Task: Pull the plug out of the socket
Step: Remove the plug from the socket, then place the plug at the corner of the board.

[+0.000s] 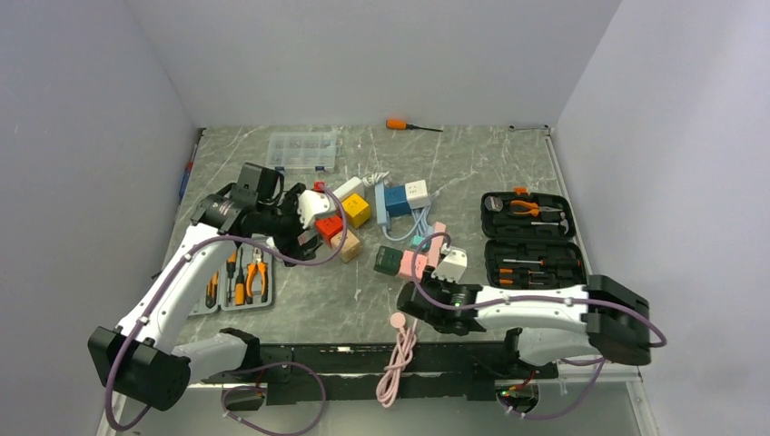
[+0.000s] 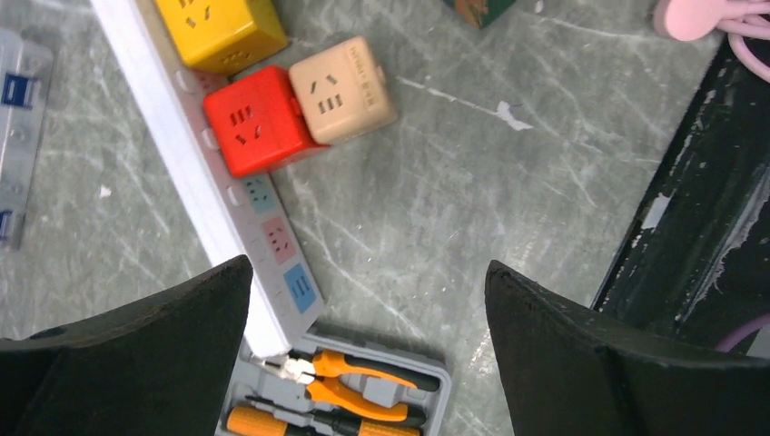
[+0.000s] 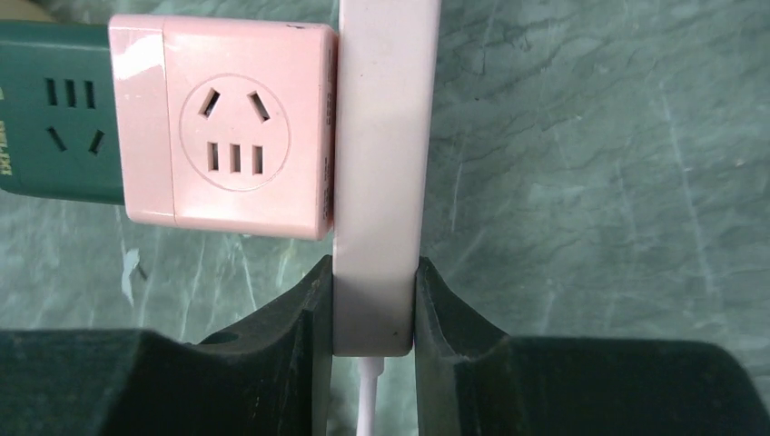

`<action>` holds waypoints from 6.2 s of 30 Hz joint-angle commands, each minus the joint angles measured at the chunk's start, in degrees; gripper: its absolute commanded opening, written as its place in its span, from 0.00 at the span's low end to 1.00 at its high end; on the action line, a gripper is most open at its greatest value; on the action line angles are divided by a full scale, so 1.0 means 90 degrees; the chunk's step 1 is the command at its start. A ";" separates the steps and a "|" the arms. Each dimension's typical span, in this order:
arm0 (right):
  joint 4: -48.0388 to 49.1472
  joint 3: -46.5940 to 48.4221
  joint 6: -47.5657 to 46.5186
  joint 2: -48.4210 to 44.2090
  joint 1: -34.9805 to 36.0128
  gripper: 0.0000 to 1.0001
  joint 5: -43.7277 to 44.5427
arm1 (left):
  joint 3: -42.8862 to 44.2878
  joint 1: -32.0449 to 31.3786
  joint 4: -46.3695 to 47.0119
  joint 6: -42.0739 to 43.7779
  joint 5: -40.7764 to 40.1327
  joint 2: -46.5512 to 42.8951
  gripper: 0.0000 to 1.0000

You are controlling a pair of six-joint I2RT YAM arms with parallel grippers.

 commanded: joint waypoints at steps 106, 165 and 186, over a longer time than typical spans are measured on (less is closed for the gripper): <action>-0.0088 -0.1105 -0.1675 -0.2826 -0.0538 0.00 -0.0802 | 0.0441 -0.3730 0.1812 -0.0062 -0.1769 0.2465 0.00; 0.1266 -0.1794 -0.1854 -0.3600 -0.0761 0.00 -0.1418 | -0.1353 -0.3763 0.2152 -0.0629 -0.1533 0.1419 0.00; 0.0793 -0.1567 -0.2135 -0.3846 -0.0986 0.00 -0.1796 | -0.1403 -0.3781 0.2278 -0.0908 -0.1184 0.1790 0.99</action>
